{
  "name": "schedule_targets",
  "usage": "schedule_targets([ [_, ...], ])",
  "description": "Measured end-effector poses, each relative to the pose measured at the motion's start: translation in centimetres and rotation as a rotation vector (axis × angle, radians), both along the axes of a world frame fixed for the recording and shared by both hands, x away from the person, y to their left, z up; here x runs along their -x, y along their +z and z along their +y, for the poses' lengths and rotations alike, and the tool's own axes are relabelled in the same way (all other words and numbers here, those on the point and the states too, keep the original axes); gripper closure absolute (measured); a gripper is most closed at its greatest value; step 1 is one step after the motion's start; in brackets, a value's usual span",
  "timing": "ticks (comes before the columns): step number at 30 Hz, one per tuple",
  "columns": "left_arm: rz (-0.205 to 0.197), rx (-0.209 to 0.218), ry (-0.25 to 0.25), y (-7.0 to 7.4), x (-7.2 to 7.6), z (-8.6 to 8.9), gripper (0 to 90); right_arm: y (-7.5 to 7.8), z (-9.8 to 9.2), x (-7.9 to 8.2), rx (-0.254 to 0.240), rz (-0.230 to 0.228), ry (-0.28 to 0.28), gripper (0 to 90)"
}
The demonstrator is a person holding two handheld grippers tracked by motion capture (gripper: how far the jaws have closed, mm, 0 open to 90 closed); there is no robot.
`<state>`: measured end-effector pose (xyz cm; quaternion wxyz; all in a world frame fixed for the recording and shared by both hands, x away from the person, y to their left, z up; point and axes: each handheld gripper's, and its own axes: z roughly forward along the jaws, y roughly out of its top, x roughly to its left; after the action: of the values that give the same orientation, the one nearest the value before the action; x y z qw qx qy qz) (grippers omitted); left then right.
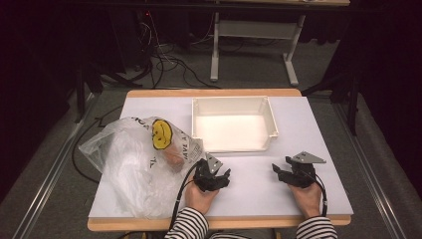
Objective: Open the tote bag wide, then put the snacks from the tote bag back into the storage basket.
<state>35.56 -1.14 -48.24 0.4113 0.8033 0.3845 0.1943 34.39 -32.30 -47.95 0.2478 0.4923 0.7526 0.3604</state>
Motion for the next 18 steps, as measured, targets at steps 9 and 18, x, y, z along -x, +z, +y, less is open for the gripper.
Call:
schedule_targets([
  [9,0.011,0.009,-0.002,-0.02,-0.13,0.01,34.6,0.02,-0.04,0.04,-0.004,-0.004,0.000,36.6],
  [18,0.022,-0.017,-0.037,-0.04,-0.20,-0.34,34.3,0.03,-0.09,0.06,-0.011,-0.005,0.008,36.5],
])
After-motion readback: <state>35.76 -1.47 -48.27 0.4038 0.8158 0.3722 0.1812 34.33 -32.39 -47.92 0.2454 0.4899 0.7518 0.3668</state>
